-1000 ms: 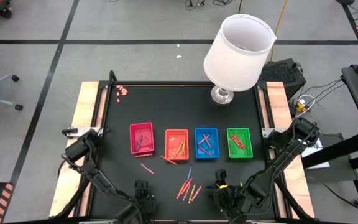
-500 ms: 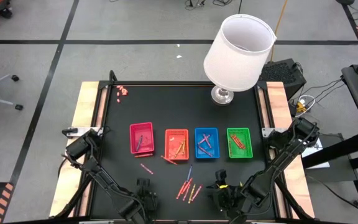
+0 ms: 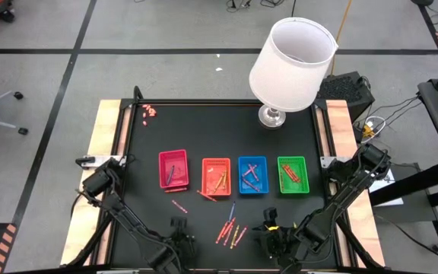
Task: Sort crayons
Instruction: Put the blue crayon into the red bin
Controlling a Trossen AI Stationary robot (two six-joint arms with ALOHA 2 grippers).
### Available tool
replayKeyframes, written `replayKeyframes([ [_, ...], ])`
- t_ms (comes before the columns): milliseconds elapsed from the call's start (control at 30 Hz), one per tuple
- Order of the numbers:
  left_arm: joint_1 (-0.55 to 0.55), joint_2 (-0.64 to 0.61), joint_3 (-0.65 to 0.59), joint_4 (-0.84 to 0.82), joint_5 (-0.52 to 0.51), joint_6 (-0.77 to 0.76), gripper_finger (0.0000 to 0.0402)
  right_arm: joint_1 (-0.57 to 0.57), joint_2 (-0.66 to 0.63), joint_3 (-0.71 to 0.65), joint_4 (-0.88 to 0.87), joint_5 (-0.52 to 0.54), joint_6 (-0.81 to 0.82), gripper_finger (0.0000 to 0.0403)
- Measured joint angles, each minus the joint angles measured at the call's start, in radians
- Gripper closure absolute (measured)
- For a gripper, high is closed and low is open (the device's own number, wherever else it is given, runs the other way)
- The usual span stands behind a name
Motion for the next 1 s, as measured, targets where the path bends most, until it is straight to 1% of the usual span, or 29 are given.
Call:
replayKeyframes([
  [167,-0.002,-0.001,0.098,-0.107,-0.085,0.009,0.0395,0.0,0.0,0.0,0.0,0.0,0.0,0.0252],
  [267,-0.003,-0.002,0.147,-0.167,-0.13,0.046,0.0396,0.0,0.0,0.0,0.0,0.0,0.0,0.0252],
  [333,-0.003,-0.002,0.17,-0.184,-0.146,0.115,0.0396,0.0,0.0,0.0,0.0,0.001,0.0,0.0252],
  [500,-0.004,-0.004,0.209,-0.18,-0.15,0.318,0.0396,0.0,0.0,0.0,0.0,0.001,0.0,0.0252],
  [667,-0.004,-0.004,0.214,-0.18,-0.161,0.448,0.0397,0.0,0.0,0.0,0.0,0.001,0.0,0.0252],
  [800,-0.004,-0.005,0.215,-0.178,-0.18,0.426,0.0397,0.0,0.0,0.0,0.0,0.001,0.0,0.0252],
  [900,-0.004,-0.006,0.215,-0.177,-0.192,0.32,0.0397,0.0,0.0,0.0,0.0,0.001,0.0,0.0252],
  [1000,-0.005,-0.006,0.215,-0.182,-0.228,0.191,0.0397,0.0,0.0,0.0,0.0,0.002,0.0,0.0252],
])
